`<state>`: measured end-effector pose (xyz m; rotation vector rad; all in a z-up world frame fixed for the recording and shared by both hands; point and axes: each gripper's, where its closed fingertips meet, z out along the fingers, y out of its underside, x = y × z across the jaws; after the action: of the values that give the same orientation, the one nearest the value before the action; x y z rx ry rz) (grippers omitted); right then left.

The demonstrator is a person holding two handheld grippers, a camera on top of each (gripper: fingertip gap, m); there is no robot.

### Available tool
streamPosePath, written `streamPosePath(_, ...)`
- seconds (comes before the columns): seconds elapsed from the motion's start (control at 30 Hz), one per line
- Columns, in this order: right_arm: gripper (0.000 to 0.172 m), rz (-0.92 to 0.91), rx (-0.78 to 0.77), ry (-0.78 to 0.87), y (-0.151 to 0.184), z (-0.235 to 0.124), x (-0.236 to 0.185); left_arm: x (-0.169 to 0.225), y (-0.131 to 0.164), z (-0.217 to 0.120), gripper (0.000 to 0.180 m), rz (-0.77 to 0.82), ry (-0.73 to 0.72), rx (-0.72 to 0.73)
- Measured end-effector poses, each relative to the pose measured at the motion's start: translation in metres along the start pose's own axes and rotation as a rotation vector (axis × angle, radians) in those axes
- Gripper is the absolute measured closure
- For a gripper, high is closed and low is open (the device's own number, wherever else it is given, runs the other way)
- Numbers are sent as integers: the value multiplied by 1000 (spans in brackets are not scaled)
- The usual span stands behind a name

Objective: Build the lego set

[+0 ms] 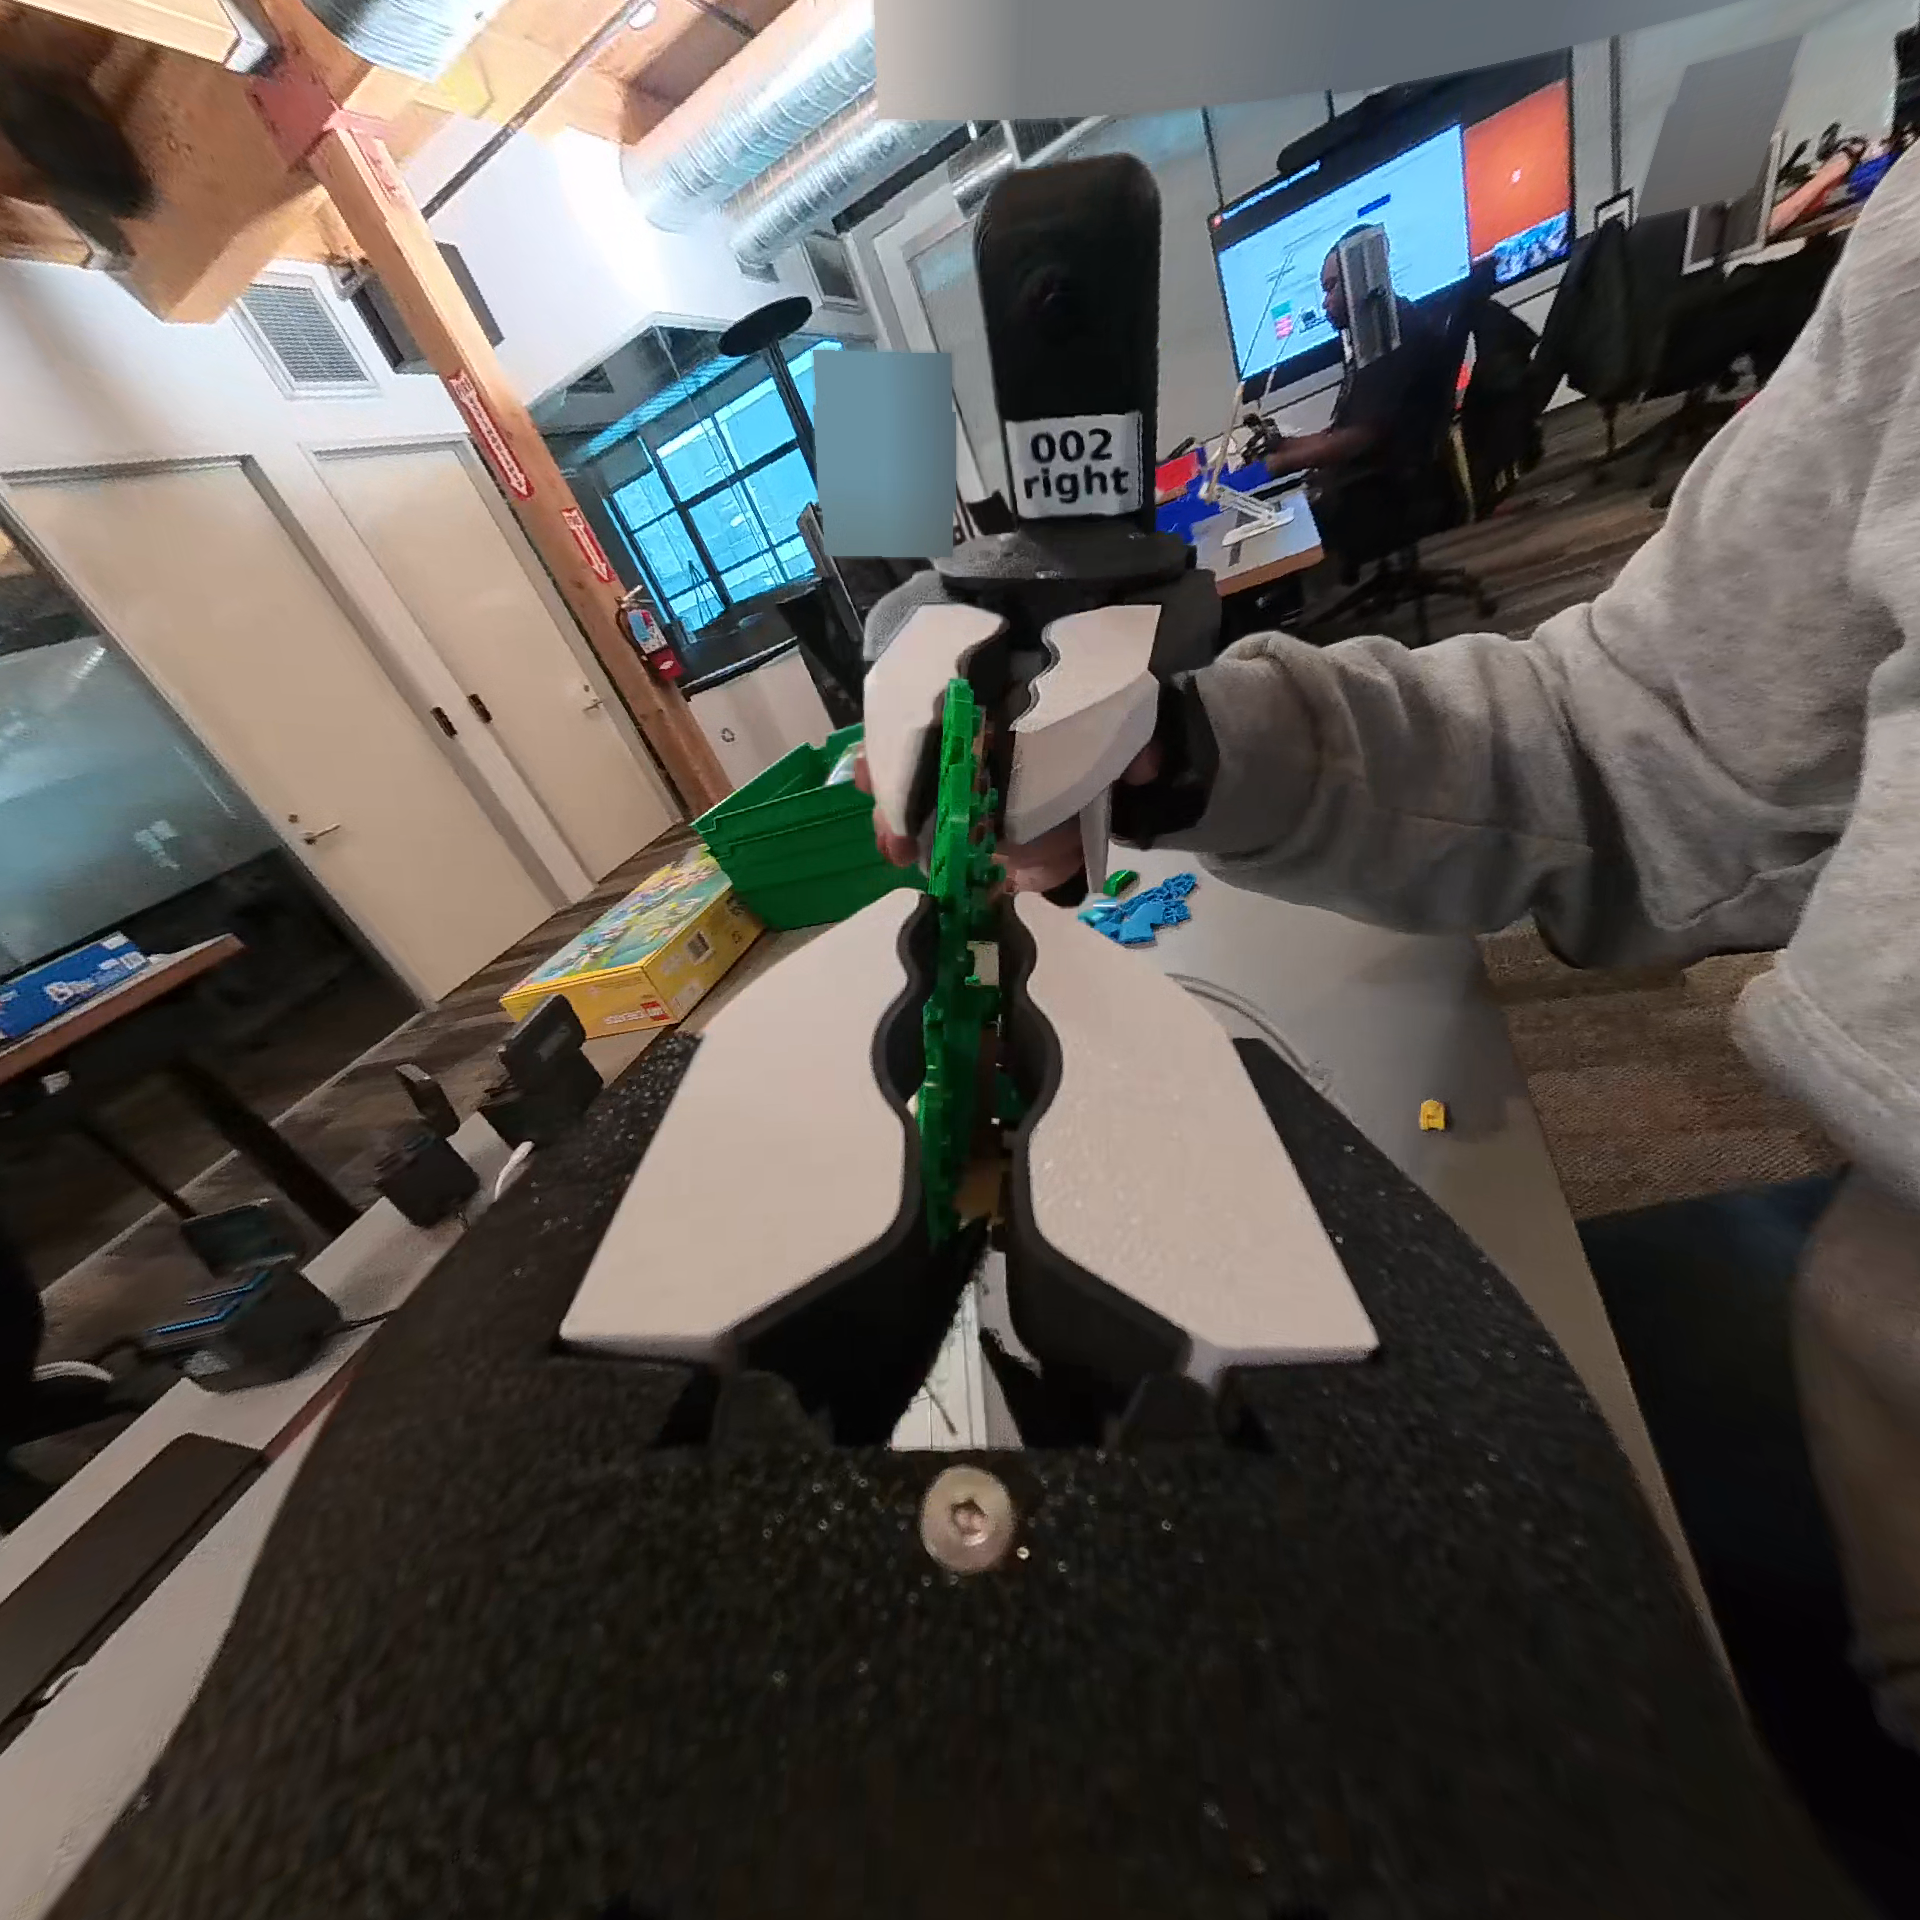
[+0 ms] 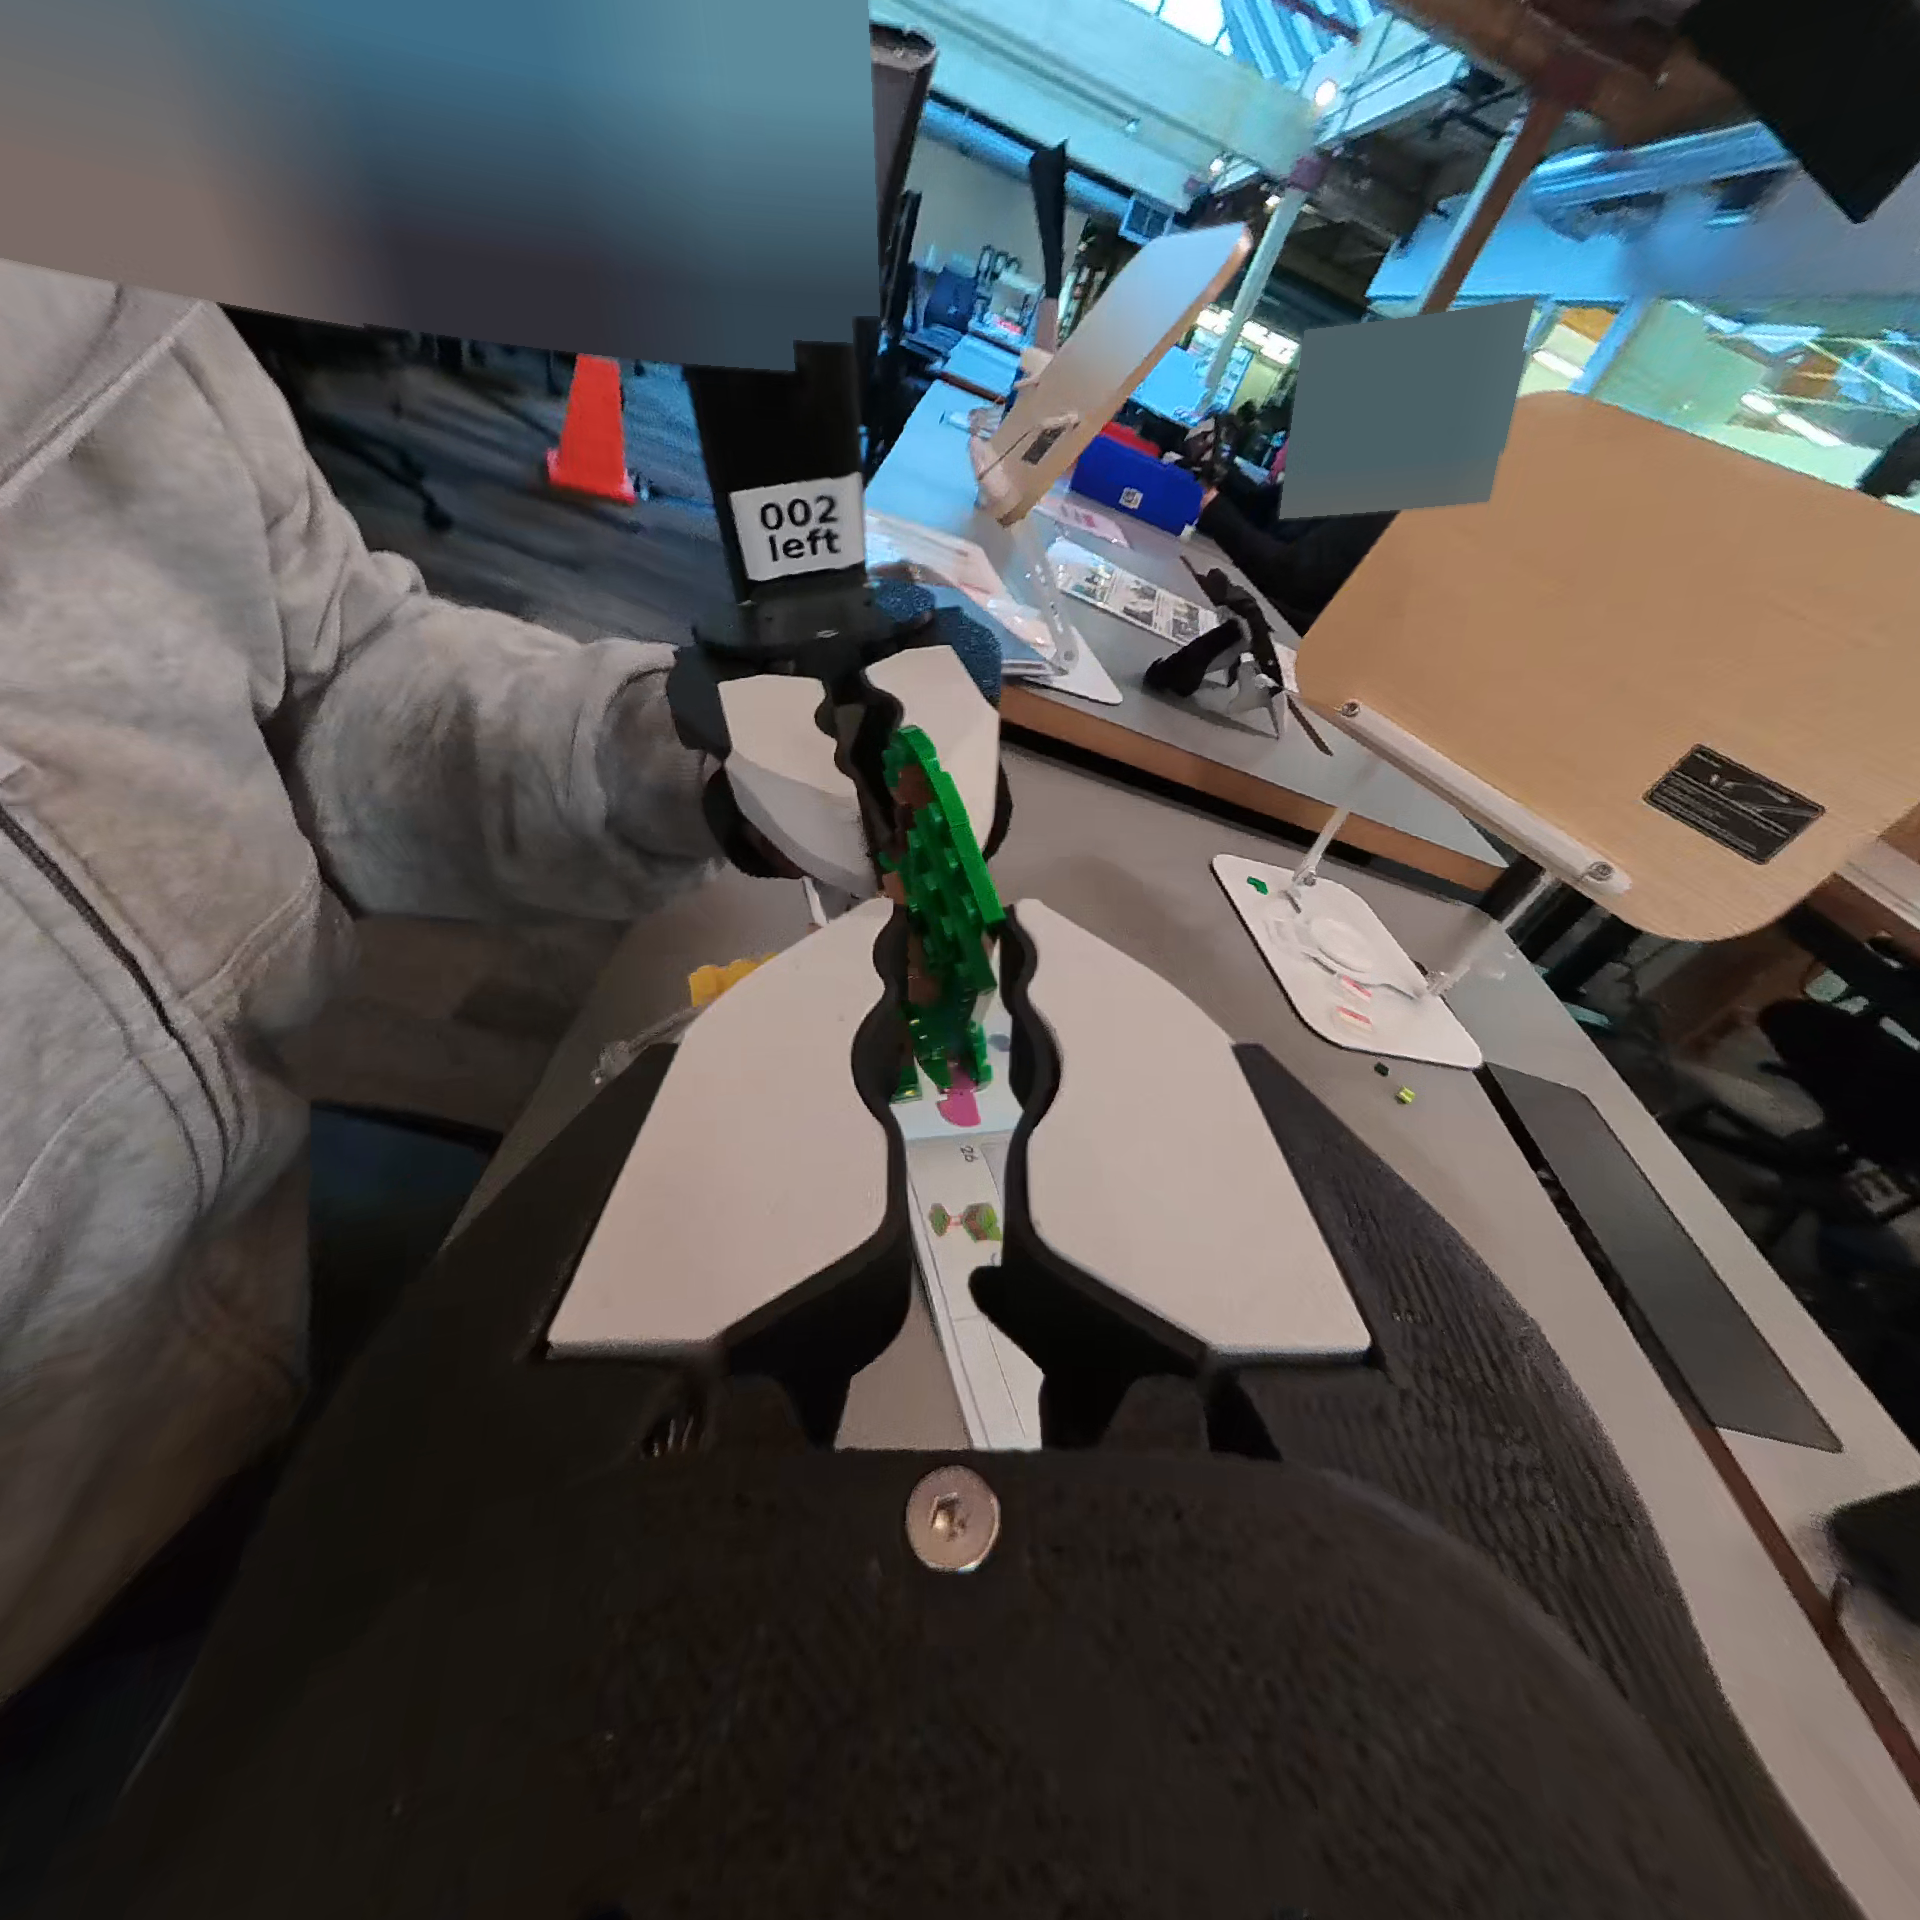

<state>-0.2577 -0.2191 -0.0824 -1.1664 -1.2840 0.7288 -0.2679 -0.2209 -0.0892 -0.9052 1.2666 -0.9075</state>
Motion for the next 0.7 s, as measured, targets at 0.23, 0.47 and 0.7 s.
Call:
streamPosePath(0.23, 160, -101, -87, 46, 6, -1, 1, -7, 9, 2, 165, 46, -73, -72)
streamPosePath(0.47, 162, -243, -134, 59, 9, -1, -7, 0, 16, 10, 156, 219, -90, -198)
streamPosePath(0.7, 161, -348, -146, 21, 12, -2, -20, 14, 18, 10, 165, 340, -34, -215)
